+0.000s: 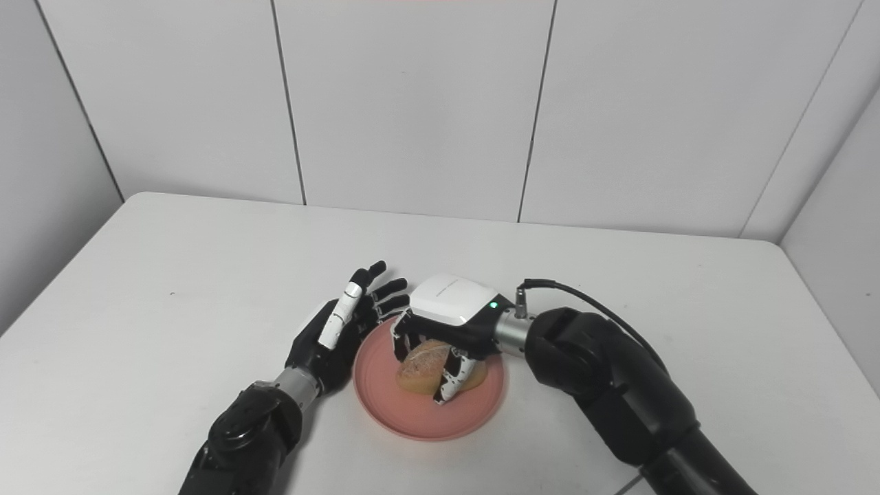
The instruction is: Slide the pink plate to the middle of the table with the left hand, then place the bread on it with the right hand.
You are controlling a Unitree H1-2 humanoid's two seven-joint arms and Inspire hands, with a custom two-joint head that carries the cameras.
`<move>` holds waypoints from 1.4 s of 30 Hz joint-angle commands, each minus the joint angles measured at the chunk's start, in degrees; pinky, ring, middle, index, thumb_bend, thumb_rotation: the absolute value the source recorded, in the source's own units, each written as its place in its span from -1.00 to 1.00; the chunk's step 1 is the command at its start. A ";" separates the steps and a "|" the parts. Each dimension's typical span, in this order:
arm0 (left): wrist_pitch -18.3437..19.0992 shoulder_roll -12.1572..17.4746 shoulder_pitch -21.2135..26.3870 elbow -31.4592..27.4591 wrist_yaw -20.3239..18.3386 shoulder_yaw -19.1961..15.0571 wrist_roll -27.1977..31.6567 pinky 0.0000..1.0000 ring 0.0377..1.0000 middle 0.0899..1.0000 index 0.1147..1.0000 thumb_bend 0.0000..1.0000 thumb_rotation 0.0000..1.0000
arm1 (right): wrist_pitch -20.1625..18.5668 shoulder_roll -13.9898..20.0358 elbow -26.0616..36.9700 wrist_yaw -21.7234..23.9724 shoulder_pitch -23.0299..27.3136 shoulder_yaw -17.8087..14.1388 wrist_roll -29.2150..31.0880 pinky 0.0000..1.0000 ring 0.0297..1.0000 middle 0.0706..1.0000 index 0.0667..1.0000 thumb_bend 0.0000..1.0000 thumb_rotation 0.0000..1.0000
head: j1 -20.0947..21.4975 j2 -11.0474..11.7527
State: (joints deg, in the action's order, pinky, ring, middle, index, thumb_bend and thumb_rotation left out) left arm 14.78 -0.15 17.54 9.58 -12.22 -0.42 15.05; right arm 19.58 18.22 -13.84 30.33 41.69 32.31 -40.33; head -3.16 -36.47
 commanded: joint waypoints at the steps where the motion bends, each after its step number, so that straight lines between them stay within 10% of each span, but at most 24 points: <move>1: 0.63 -0.09 1.44 -0.59 -0.23 0.17 0.29 0.72 0.71 0.74 0.96 0.53 0.61 | 1.85 -0.13 0.74 -1.18 1.76 -0.49 0.57 -0.33 -0.21 -0.08 -0.04 0.03 -1.00 | -0.06 0.07; 8: 1.36 -0.03 1.43 -0.87 -0.25 -0.17 0.72 0.65 0.68 0.71 0.94 0.53 0.59 | 1.70 -0.05 1.86 -1.51 1.34 -1.33 1.28 -0.27 -0.16 -0.08 -0.07 0.04 -0.75 | 0.29 0.28; 9: 1.27 0.10 1.39 -0.90 -0.29 -0.14 0.56 0.66 0.69 0.72 0.94 0.53 0.59 | 1.13 -0.05 2.18 -0.92 1.27 -1.50 1.67 -0.18 -0.09 0.00 0.08 0.69 -0.33 | 0.37 0.27; 10: 1.29 0.19 1.38 -0.93 -0.26 -0.12 0.41 0.68 0.71 0.73 0.93 0.53 0.60 | 0.59 0.06 2.49 -0.25 1.27 -1.49 1.67 -0.04 0.07 0.13 0.20 0.90 -0.12 | 0.38 0.26; 15: 1.36 0.53 1.11 -1.42 -0.33 0.06 0.05 0.68 0.70 0.72 0.93 0.53 0.62 | -2.20 0.83 4.23 3.61 1.26 -0.85 -0.69 0.40 0.45 0.45 0.41 1.00 0.00 | 0.50 0.07; 29: 1.42 1.18 1.05 -1.53 -0.91 -0.03 0.57 0.72 0.71 0.73 0.91 0.54 0.61 | -7.37 2.80 8.31 10.21 0.31 -2.76 -0.09 0.74 0.73 0.67 0.56 1.00 0.04 | 1.09 0.05; 32: 1.50 1.21 1.00 -1.62 -1.12 -0.12 0.93 0.72 0.71 0.73 0.91 0.54 0.61 | -9.28 2.86 8.89 10.63 -0.80 -5.23 3.31 0.71 0.73 0.67 0.55 1.00 0.10 | 1.06 -0.01; 36: 1.47 1.29 0.99 -1.73 -1.02 -0.16 1.14 0.74 0.72 0.74 0.90 0.53 0.61 | -13.71 -0.54 5.14 7.90 -4.62 -17.28 22.66 0.49 0.65 0.62 0.52 1.00 0.25 | 1.13 -0.03; 42: 0.19 1.68 0.72 -1.64 -0.55 -0.11 0.21 0.75 0.74 0.73 0.87 0.54 0.61 | -13.48 -1.96 6.86 0.81 -9.48 -24.56 27.27 0.65 0.70 0.66 0.60 1.00 0.32 | 1.65 0.11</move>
State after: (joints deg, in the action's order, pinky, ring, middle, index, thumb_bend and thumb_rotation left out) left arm 15.49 1.27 17.44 8.80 -12.55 -0.71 15.54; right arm 6.29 16.47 -9.10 34.14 31.09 9.35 -14.93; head -1.49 -36.47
